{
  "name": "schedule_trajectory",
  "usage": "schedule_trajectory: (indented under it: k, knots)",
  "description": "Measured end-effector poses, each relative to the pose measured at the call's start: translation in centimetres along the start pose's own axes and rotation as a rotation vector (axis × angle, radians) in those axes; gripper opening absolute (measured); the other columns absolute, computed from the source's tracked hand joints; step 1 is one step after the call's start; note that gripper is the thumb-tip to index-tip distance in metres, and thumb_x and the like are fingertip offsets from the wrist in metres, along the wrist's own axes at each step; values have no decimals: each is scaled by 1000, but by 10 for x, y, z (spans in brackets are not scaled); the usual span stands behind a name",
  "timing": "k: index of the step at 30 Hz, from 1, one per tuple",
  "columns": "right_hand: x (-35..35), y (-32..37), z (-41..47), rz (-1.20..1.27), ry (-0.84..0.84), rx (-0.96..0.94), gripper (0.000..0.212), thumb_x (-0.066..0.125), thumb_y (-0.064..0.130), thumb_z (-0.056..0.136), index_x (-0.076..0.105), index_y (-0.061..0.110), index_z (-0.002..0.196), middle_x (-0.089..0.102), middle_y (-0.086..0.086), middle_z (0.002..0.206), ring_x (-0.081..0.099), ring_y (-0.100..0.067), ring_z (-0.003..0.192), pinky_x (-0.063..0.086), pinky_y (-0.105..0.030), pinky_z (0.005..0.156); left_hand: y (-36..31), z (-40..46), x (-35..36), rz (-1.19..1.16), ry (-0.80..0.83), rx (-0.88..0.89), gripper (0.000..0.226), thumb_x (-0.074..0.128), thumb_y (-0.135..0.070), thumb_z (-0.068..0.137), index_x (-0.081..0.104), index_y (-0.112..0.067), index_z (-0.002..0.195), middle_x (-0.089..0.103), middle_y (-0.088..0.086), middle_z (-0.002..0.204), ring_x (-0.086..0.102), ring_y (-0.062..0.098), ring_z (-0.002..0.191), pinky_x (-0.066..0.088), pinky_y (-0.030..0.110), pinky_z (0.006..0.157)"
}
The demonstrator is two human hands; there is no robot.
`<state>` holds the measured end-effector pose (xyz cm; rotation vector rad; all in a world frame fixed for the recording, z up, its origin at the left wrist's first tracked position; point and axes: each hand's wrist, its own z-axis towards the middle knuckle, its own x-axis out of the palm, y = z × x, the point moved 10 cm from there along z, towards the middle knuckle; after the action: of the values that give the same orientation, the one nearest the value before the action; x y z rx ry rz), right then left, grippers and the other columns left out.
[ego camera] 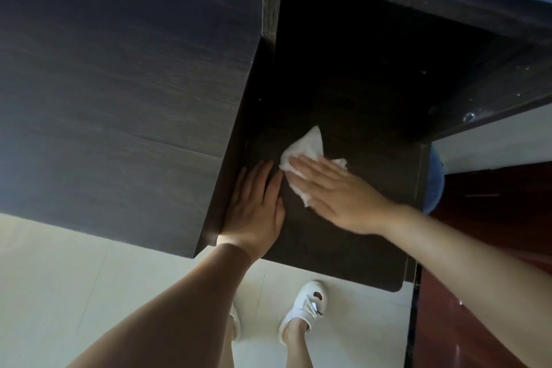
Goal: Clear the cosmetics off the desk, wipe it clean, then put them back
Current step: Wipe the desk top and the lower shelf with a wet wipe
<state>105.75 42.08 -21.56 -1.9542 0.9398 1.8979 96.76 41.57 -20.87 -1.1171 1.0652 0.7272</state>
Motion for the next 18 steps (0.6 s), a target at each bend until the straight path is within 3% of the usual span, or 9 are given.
schedule_trajectory:
  k: [1,3,5,7,8,11,13,16,18]
  knots:
    - [-6,-20,2,-62,-28,6,49,30,25,96,32,3,140,25,-14,152,13,-24,143,8,-41,117,0,0,-1,2,-3,-2,46,37,-21,84,51,1,121,53,23,127,33,29,122,18,42,108]
    - [-24,-98,1,-39,-125,325,47,29,20,96,37,-4,137,32,-24,147,23,-37,139,21,-53,113,0,0,-1,4,3,-2,46,36,-22,85,52,1,121,53,22,127,33,28,122,16,41,108]
    - [-37,-162,-23,50,-235,768,51,24,24,98,25,-1,143,19,-24,153,14,-38,142,15,-53,116,0,0,-1,0,6,-3,45,36,-22,85,51,0,121,53,22,128,32,28,123,15,40,109]
    - [-30,-156,-44,96,-304,1071,55,19,30,99,17,2,146,11,-23,155,7,-36,144,9,-49,118,1,-1,-1,-3,16,-10,46,35,-23,85,51,0,121,52,21,128,32,28,122,14,40,109]
    - [-22,-127,-41,45,-308,1032,57,17,33,98,18,2,145,13,-24,154,8,-36,144,9,-49,118,1,-1,0,-4,22,-11,46,35,-23,85,52,0,121,52,22,128,32,28,122,14,40,109]
    - [7,-1,-23,69,-182,551,58,25,35,95,21,6,145,14,-18,154,6,-28,144,6,-42,118,1,0,0,4,31,-10,47,34,-22,85,52,1,122,53,21,128,33,27,122,18,42,112]
    - [10,37,-24,74,-82,339,56,26,33,97,17,10,147,6,-10,155,1,-22,144,1,-37,119,3,-3,-2,-36,32,-37,48,32,-21,84,52,1,123,53,20,129,37,29,125,22,46,108]
    - [-6,5,0,150,-18,346,53,24,29,100,7,15,148,-9,-1,154,-15,-12,140,-8,-29,117,9,-23,-10,-163,-10,-110,48,34,-14,84,49,2,125,48,22,133,36,32,126,22,44,109]
    - [-19,-12,43,128,-44,320,53,29,26,99,13,11,148,3,-9,157,-2,-20,145,-3,-30,116,7,-51,-11,-176,-10,-100,46,37,-11,82,49,3,124,47,24,133,33,32,124,21,38,112]
